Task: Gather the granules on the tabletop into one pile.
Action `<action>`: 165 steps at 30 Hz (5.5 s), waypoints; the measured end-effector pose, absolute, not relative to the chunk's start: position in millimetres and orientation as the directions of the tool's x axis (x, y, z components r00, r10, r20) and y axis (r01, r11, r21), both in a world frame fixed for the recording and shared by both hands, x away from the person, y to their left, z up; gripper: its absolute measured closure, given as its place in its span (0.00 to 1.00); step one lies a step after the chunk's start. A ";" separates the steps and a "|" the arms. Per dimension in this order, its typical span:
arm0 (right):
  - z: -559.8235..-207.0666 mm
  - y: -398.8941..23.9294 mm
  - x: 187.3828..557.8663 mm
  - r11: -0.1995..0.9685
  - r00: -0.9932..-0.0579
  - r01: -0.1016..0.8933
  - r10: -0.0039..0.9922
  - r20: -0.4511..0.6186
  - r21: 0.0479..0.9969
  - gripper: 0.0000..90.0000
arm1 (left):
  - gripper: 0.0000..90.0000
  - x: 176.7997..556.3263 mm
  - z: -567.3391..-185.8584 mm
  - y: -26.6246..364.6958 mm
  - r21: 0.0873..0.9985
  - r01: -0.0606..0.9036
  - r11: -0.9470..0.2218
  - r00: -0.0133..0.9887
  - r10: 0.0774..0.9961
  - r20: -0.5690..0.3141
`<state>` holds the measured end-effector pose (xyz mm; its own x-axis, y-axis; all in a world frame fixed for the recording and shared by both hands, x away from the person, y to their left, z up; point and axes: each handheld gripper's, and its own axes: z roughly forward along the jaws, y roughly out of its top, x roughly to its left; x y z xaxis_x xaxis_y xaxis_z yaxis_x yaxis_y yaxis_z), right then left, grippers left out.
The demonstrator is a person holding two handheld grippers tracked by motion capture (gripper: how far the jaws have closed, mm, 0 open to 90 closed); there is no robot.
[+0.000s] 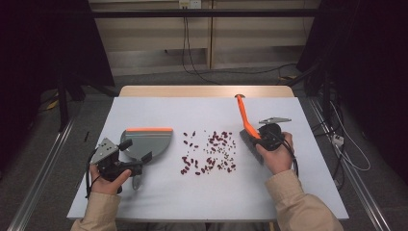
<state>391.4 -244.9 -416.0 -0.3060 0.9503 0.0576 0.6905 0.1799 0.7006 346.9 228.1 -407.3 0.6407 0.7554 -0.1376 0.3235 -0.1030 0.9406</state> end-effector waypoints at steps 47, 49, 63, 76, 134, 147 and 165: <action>-400.8 -241.7 418.9 0.215 -0.408 0.550 0.912 0.036 0.807 0.79 | 0.05 347.7 -419.6 219.1 0.945 0.313 -0.094 0.707 0.688 -0.166; -400.6 -241.5 419.0 0.212 -0.409 0.548 0.912 0.037 0.809 0.79 | 0.05 349.1 -420.1 220.5 0.944 0.318 -0.089 0.702 0.691 -0.171; -399.6 -241.2 423.7 0.225 -0.411 0.534 0.911 0.018 0.815 0.79 | 0.05 348.2 -418.9 224.3 0.945 0.316 -0.088 0.700 0.694 -0.170; -409.5 -224.8 458.3 0.319 -0.473 0.484 0.879 -0.064 0.815 0.79 | 0.05 349.0 -421.8 227.6 0.940 0.331 -0.085 0.696 0.694 -0.183; -429.1 -180.5 432.9 0.632 -0.810 0.260 0.555 -0.192 0.730 0.79 | 0.06 348.3 -424.1 236.4 0.938 0.334 -0.092 0.677 0.715 -0.171; -425.8 -178.7 422.2 0.641 -0.839 0.249 0.517 -0.169 0.726 0.79 | 0.06 351.7 -423.0 231.5 0.940 0.328 -0.089 0.676 0.717 -0.169; -402.9 -185.0 447.2 0.577 -0.787 0.246 0.588 -0.187 0.779 0.79 | 0.06 350.0 -421.9 230.6 0.940 0.329 -0.089 0.677 0.717 -0.169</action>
<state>447.2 -185.0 -402.9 -0.7873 0.5877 -0.1865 0.2459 0.5767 0.7791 350.0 230.6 -421.9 0.6766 0.7167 -0.1689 0.3292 -0.0893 0.9400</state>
